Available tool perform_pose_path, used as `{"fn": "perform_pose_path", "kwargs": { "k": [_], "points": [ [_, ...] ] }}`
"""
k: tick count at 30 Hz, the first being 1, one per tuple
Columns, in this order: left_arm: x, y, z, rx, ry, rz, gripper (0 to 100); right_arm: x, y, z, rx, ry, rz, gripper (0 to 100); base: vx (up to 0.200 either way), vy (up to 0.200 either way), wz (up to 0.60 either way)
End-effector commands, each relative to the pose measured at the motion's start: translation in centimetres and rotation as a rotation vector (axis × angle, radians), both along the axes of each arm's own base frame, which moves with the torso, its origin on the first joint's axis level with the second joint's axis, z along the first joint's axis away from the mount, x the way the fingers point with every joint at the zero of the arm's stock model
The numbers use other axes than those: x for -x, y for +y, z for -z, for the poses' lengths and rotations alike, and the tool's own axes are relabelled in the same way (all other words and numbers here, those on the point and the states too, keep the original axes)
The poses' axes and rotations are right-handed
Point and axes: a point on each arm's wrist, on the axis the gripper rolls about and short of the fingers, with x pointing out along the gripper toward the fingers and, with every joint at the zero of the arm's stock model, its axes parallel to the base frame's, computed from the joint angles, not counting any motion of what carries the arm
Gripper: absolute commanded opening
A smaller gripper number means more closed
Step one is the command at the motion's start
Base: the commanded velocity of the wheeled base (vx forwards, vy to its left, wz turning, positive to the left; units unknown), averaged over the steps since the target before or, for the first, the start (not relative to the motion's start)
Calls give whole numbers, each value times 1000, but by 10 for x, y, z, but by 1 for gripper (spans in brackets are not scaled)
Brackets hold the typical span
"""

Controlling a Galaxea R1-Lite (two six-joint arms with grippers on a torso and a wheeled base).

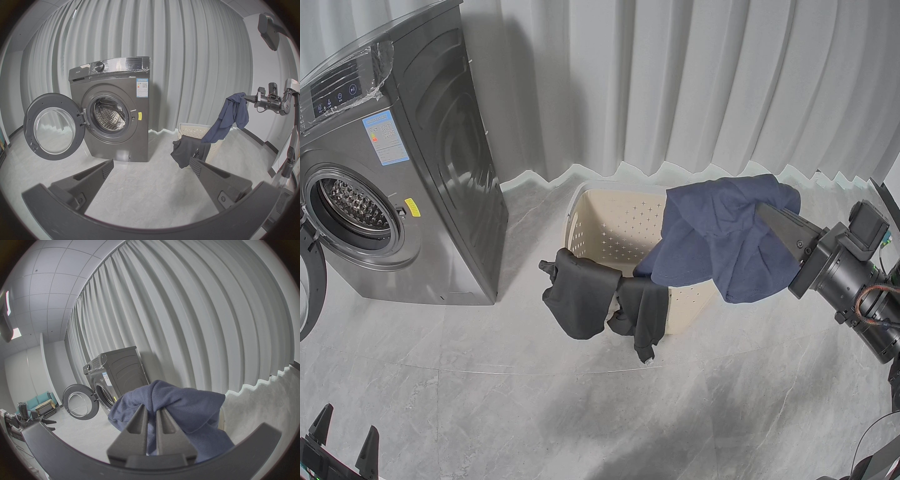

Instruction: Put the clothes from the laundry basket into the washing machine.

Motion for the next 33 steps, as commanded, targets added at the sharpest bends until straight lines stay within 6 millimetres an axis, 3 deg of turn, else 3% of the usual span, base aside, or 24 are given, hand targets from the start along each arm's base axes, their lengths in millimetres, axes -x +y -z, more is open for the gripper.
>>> {"fn": "perform_pose_path", "kwargs": {
  "k": [1,33],
  "points": [
    [0,0,5,0,3,-1,100,1,1,1,2,4,-6,0,0,200,0],
    [0,0,5,-1,3,-1,100,6,9,3,7,8,-74,0,0,200,0]
  ]
}}
